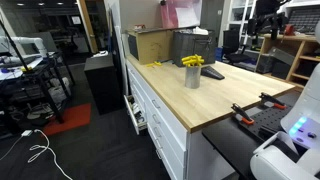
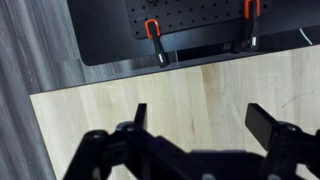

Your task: Put one wrench on the black stand.

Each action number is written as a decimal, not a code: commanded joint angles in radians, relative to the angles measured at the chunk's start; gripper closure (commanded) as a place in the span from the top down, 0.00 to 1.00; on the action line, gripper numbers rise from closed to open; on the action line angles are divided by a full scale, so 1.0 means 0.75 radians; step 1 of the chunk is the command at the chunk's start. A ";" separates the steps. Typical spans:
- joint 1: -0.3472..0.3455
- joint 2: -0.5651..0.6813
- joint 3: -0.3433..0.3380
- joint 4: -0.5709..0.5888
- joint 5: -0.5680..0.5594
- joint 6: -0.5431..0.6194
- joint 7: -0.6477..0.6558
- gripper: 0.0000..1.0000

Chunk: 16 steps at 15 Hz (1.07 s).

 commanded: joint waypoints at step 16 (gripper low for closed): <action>0.028 0.202 0.031 0.201 -0.006 -0.001 0.042 1.00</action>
